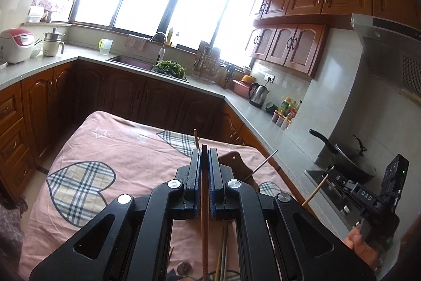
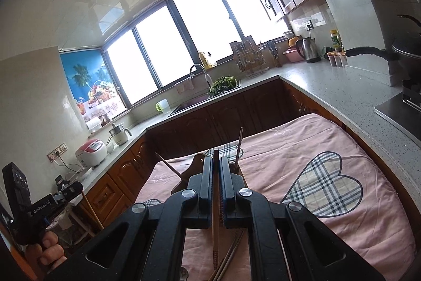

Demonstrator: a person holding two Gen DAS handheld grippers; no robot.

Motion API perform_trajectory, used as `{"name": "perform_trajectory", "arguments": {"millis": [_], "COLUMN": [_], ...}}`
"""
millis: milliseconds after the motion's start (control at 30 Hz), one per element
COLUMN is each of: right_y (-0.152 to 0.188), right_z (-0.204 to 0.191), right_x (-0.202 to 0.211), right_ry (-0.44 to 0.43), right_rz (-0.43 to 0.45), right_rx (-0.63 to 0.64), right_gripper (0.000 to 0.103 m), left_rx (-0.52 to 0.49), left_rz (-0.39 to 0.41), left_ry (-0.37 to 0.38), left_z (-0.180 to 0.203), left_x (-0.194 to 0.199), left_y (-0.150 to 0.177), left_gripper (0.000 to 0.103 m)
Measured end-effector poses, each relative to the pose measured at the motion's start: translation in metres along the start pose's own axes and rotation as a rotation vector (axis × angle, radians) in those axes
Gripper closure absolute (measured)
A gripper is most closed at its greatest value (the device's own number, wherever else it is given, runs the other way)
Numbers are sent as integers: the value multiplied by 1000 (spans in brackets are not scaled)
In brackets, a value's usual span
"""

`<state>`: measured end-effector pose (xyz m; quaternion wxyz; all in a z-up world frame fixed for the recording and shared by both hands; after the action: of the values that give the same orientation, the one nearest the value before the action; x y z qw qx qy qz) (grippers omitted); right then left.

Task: Organize utensils
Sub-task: 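Lift both chopsticks to the wooden holder and lower them into it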

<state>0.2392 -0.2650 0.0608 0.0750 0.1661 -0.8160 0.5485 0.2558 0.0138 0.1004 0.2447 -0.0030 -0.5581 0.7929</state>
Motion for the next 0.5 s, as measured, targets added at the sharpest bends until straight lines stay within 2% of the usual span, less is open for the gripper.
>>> {"name": "perform_trajectory", "arguments": {"millis": [300, 500], "right_y": [-37, -60], "right_z": [-2, -1], "right_x": [-21, -41], "right_ry": [-5, 3], "right_rz": [68, 114], "right_rx": [-9, -22], "right_gripper": [99, 99], "left_rx": [-11, 7], "left_rz": [103, 147], "left_ry": [5, -7], "left_z": [6, 1], "left_x": [-33, -63], "left_y": [-48, -68], "left_gripper": [99, 99]}}
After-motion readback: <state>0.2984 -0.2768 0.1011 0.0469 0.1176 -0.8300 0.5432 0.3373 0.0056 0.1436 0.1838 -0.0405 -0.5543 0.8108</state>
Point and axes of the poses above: each gripper's, at about its wrist camera, not at the fingertips, and x roughly against the way its jaws point, z to its right, y to its underside, the point moved 6 cm from there along -x, roughly the way its jaws point, and after that the axes turned 6 degrees about y, right-handed, at the moved point
